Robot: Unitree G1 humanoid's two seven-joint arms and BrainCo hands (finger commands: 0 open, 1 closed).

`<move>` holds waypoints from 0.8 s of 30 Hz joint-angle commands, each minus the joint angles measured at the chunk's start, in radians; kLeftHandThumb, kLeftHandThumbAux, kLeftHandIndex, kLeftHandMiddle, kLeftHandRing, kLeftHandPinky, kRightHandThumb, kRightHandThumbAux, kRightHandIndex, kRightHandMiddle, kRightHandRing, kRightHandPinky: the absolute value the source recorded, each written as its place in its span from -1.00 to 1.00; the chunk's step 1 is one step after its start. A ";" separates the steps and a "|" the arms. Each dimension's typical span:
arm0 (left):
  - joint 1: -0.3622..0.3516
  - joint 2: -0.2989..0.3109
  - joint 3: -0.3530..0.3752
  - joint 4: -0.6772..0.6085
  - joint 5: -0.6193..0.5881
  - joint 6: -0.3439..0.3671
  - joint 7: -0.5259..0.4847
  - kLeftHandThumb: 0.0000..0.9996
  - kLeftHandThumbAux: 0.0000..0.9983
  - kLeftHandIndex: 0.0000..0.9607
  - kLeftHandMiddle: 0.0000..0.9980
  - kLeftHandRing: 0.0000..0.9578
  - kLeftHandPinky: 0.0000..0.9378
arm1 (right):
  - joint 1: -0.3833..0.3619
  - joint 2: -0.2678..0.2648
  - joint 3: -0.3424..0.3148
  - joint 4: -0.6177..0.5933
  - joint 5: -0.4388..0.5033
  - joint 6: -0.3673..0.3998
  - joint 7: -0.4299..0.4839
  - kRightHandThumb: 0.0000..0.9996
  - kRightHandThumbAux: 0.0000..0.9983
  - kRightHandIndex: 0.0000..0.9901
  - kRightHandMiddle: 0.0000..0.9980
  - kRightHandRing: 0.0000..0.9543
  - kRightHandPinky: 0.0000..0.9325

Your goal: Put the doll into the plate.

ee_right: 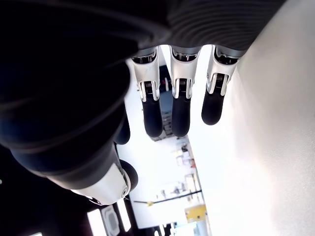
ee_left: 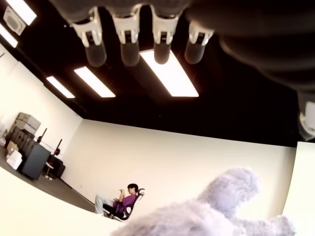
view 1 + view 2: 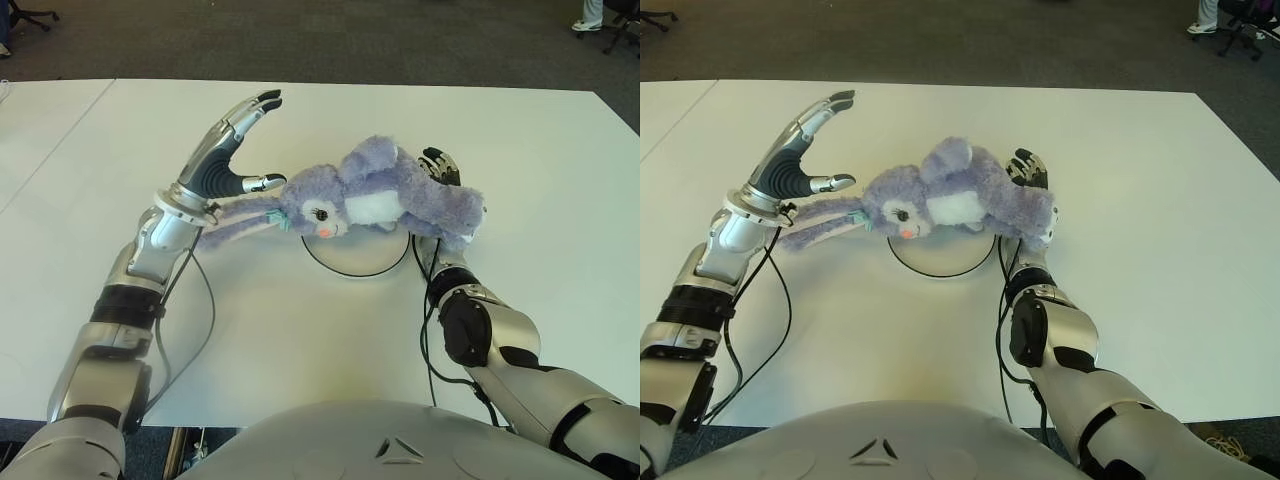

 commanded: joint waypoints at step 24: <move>-0.186 0.057 0.167 0.313 -0.175 -0.004 -0.086 -0.94 -0.26 -1.00 -0.94 -0.94 -1.00 | 0.224 0.085 -0.005 0.141 0.005 0.139 -0.041 0.03 0.68 -0.47 -0.55 -0.56 -0.54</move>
